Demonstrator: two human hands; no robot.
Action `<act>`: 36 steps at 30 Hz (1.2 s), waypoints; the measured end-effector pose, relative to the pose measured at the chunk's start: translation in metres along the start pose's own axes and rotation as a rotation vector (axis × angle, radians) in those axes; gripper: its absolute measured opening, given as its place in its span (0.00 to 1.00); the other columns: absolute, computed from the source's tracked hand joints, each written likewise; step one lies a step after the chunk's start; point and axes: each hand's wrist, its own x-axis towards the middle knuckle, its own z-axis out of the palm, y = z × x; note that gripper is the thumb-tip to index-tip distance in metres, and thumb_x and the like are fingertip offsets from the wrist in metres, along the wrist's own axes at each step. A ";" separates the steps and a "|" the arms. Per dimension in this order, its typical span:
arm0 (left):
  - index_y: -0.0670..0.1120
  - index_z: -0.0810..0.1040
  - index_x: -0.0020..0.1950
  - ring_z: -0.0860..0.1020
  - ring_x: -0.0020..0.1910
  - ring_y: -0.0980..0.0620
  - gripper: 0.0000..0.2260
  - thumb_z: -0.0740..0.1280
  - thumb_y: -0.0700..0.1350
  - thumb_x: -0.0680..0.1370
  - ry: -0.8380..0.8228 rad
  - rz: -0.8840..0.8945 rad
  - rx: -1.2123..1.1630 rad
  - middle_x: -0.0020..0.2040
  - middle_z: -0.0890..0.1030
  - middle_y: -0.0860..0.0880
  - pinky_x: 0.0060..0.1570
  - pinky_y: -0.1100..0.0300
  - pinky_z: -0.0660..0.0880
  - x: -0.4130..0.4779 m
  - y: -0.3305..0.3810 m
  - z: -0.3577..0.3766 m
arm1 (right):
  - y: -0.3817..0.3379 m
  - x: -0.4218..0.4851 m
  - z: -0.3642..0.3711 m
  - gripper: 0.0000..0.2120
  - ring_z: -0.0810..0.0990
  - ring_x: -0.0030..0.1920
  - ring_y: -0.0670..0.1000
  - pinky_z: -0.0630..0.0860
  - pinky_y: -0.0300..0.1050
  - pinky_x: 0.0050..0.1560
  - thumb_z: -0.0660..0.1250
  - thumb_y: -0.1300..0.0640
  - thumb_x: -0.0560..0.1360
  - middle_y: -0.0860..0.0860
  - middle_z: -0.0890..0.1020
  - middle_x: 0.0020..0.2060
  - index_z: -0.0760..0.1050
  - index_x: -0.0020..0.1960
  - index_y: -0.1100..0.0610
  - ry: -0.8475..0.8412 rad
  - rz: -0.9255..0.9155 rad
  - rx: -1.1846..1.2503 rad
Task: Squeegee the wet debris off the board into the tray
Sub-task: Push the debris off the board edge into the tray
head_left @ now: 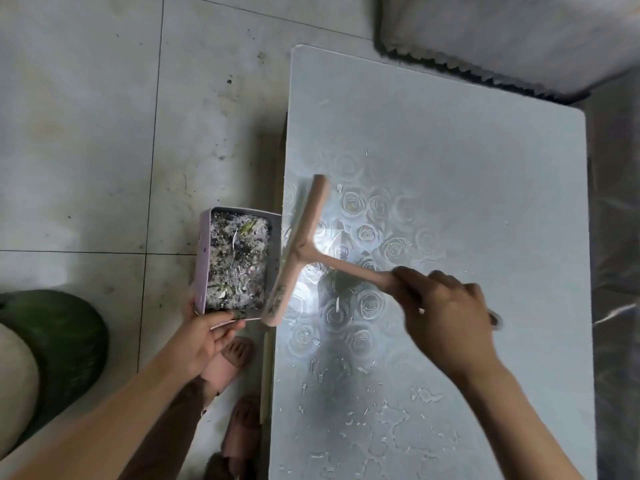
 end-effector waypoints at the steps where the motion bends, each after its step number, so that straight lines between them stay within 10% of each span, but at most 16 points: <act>1: 0.40 0.67 0.60 0.82 0.29 0.53 0.13 0.60 0.30 0.78 0.007 -0.002 0.004 0.41 0.79 0.43 0.27 0.67 0.77 -0.001 0.001 0.000 | 0.011 -0.003 -0.008 0.06 0.79 0.37 0.61 0.69 0.51 0.41 0.68 0.49 0.76 0.54 0.79 0.31 0.80 0.50 0.50 -0.012 0.031 -0.021; 8: 0.47 0.68 0.42 0.81 0.34 0.48 0.13 0.60 0.29 0.77 0.030 0.014 0.003 0.34 0.81 0.43 0.24 0.67 0.75 -0.005 0.005 0.006 | 0.051 0.004 -0.014 0.14 0.78 0.43 0.57 0.68 0.47 0.49 0.53 0.44 0.81 0.50 0.79 0.36 0.76 0.49 0.47 -0.231 0.317 -0.146; 16: 0.46 0.63 0.61 0.83 0.30 0.51 0.18 0.61 0.29 0.77 -0.014 0.049 -0.044 0.42 0.78 0.42 0.26 0.66 0.76 0.012 0.020 0.007 | -0.007 0.052 0.007 0.10 0.78 0.47 0.57 0.66 0.49 0.52 0.54 0.48 0.81 0.52 0.80 0.42 0.74 0.53 0.46 -0.210 0.085 -0.029; 25: 0.47 0.62 0.64 0.84 0.34 0.49 0.21 0.63 0.30 0.76 -0.008 0.052 -0.056 0.46 0.78 0.41 0.27 0.65 0.77 0.025 0.042 0.013 | 0.062 0.072 -0.046 0.11 0.76 0.40 0.56 0.64 0.49 0.48 0.56 0.47 0.81 0.48 0.80 0.36 0.76 0.47 0.46 -0.206 0.230 -0.156; 31: 0.48 0.62 0.60 0.84 0.34 0.48 0.21 0.64 0.29 0.75 -0.014 0.054 -0.053 0.45 0.78 0.43 0.27 0.64 0.77 0.030 0.042 0.011 | -0.005 0.082 -0.002 0.10 0.79 0.48 0.56 0.65 0.48 0.50 0.55 0.48 0.80 0.52 0.81 0.44 0.74 0.54 0.46 -0.172 0.070 -0.078; 36: 0.49 0.62 0.58 0.83 0.32 0.47 0.21 0.63 0.28 0.75 -0.007 0.083 -0.044 0.39 0.81 0.43 0.27 0.63 0.76 0.027 0.043 0.014 | -0.053 0.073 -0.003 0.07 0.75 0.37 0.58 0.57 0.47 0.42 0.62 0.54 0.77 0.55 0.77 0.33 0.79 0.48 0.51 -0.006 -0.036 -0.089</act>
